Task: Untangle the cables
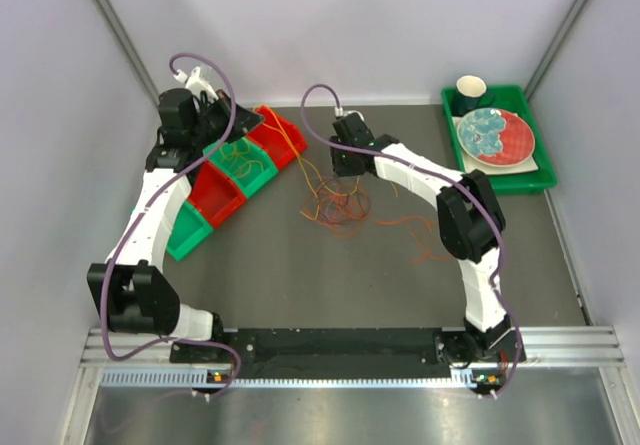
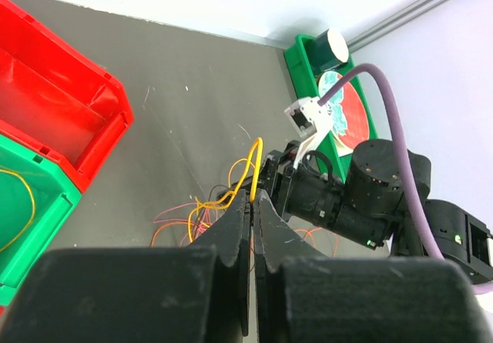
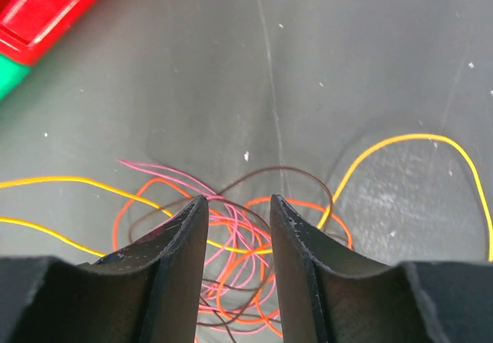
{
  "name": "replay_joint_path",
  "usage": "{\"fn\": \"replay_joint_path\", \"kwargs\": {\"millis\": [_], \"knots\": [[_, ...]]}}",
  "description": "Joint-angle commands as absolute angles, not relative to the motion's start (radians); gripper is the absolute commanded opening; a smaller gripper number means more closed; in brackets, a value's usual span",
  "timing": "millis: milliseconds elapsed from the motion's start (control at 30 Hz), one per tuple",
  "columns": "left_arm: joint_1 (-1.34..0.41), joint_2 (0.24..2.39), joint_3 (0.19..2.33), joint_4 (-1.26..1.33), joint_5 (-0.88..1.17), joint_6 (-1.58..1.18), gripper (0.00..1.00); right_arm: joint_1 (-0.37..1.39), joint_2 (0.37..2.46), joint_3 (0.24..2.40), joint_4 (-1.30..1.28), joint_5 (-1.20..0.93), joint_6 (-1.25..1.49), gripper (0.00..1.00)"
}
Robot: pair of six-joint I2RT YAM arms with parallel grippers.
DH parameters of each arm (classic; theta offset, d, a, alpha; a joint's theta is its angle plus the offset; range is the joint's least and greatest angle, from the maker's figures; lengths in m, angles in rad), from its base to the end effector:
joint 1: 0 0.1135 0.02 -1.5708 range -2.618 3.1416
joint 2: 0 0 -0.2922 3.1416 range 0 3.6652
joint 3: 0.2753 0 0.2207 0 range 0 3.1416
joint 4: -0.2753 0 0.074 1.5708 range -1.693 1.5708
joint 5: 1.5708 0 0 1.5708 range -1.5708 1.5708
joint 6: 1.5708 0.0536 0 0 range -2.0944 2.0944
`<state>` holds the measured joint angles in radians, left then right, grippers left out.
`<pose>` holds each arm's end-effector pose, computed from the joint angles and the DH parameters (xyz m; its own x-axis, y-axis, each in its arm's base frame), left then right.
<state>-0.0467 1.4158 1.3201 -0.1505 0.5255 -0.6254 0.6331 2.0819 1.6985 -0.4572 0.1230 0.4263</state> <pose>0.3072 -0.0413 0.4123 -0.5055 -0.4834 -0.7147 0.2842 0.6888 -0.6669 0.3805 0.2711 0.2498 -0.7624 -0.0505 -0.6451 -0.2262 0.9549 0.1926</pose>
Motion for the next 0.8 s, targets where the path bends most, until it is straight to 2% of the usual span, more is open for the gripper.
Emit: {"fn": "replay_joint_path", "kwargs": {"millis": [0, 200, 467, 767], "knots": [[-0.043, 1.381, 1.342, -0.129, 0.518, -0.612, 0.00, 0.644, 2.134, 1.772, -0.457, 0.115, 0.399, 0.39], [-0.043, 1.376, 1.347, -0.133, 0.520, -0.611, 0.00, 0.647, 2.175, 1.787, -0.479, 0.172, 0.377, 0.38], [-0.043, 1.371, 1.338, -0.130, 0.517, -0.612, 0.00, 0.649, 2.184, 1.769, -0.474, 0.156, 0.373, 0.42], [-0.043, 1.373, 1.338, -0.133, 0.515, -0.612, 0.00, 0.649, 2.053, 1.635, -0.376, 0.147, 0.394, 0.41]]}}
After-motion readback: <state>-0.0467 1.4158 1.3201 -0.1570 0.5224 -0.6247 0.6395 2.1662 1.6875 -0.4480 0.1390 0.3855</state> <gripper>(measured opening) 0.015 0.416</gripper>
